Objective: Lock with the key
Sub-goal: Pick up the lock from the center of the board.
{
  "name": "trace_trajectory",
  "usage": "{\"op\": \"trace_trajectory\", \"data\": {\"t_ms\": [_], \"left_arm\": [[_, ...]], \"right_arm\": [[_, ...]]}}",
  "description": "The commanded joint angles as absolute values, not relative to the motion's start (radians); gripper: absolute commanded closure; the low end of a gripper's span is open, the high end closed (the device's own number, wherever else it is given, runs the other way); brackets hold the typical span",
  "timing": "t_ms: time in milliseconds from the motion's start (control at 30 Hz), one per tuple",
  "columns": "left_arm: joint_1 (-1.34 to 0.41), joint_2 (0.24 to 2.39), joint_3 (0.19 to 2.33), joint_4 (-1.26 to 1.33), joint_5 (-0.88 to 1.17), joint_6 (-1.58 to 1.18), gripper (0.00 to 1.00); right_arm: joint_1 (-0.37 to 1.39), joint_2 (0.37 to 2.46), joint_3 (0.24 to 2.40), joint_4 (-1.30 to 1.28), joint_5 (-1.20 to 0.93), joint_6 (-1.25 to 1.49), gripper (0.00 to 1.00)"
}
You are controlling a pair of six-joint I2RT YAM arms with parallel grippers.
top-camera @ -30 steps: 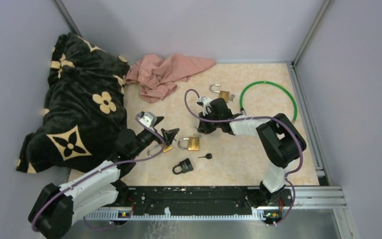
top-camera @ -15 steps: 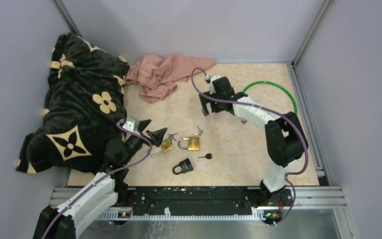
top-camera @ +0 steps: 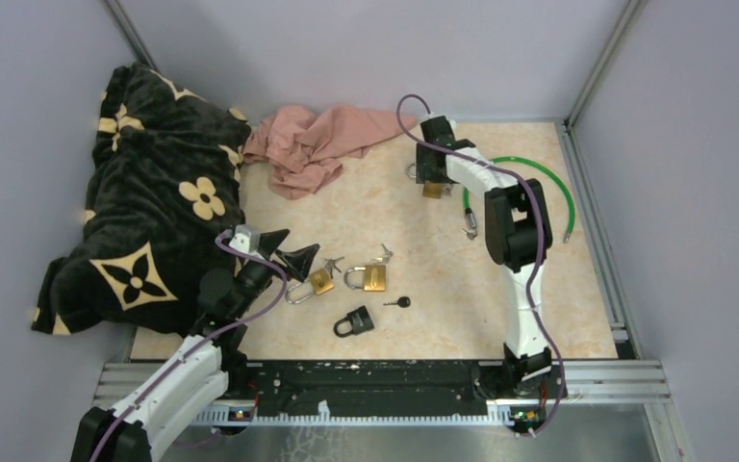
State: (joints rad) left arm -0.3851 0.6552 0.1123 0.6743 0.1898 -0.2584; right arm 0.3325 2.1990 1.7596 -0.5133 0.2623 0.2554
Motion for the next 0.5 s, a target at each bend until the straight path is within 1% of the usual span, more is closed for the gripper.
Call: {"op": "trace_trajectory", "data": {"t_ms": [0, 467], "left_arm": [[-0.371, 0.647, 0.094, 0.725, 0.218, -0.277, 0.01], [-0.353, 0.650, 0.092, 0.728, 0.239, -0.296, 0.01]], "right_arm": [[0.356, 2.175, 1.800, -0.525, 0.301, 0.309, 0.29], [0.377, 2.223, 1.734, -0.504, 0.289, 0.343, 0.29]]}}
